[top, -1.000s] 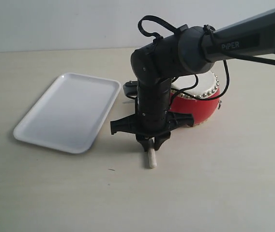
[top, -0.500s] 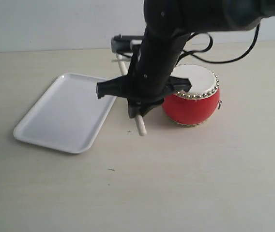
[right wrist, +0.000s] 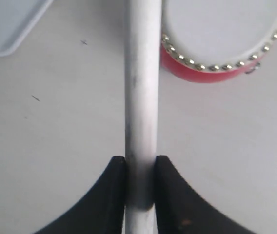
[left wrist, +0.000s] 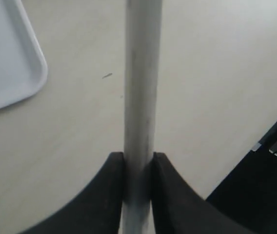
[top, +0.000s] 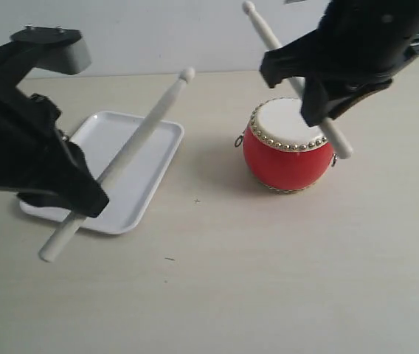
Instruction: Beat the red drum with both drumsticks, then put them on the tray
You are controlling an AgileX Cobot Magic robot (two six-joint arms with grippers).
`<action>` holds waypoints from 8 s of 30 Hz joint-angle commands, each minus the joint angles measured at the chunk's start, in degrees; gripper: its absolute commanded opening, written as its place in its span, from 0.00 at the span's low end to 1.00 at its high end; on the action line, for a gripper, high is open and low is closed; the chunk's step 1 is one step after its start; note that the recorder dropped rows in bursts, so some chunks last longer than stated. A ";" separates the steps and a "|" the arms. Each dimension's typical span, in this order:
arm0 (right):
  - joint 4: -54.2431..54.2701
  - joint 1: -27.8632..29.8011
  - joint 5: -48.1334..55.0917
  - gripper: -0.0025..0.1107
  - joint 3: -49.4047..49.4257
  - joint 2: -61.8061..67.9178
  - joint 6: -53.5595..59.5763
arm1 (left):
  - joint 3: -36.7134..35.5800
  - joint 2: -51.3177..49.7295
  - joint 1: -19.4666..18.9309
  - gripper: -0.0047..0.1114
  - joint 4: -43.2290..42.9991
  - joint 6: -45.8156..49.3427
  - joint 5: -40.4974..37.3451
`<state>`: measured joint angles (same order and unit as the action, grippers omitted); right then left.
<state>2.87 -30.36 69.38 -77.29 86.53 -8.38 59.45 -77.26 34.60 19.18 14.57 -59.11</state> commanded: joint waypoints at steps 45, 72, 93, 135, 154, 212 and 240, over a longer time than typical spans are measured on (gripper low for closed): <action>-2.37 13.12 0.58 0.02 10.56 -1.80 17.17 | 28.05 -28.24 1.49 0.04 -10.47 -0.07 -10.86; -2.87 17.11 0.58 0.02 14.99 -8.07 17.32 | 42.98 -44.76 7.63 0.04 -14.12 -3.33 -10.86; 2.74 16.99 0.58 0.02 15.23 11.15 18.18 | 41.23 -32.15 7.06 0.04 -15.11 -3.85 -10.86; 4.83 16.99 0.58 0.02 18.78 15.78 18.27 | 39.60 -23.96 10.50 0.04 -17.13 -1.86 -10.86; 4.21 16.99 0.58 0.02 19.91 -10.62 19.72 | 38.83 -47.64 10.64 0.04 -13.89 -1.62 -10.86; 51.04 -6.33 -16.72 0.06 -24.40 49.96 1.11 | -20.63 31.35 -10.61 0.04 -9.54 -5.63 8.28; 45.94 -6.33 -18.53 0.11 -24.40 50.44 -2.44 | -20.63 31.35 -10.61 0.04 -7.37 -4.32 9.58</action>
<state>49.17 -36.61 51.12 -101.31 137.12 -10.98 39.10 -46.15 23.94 11.07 9.97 -50.47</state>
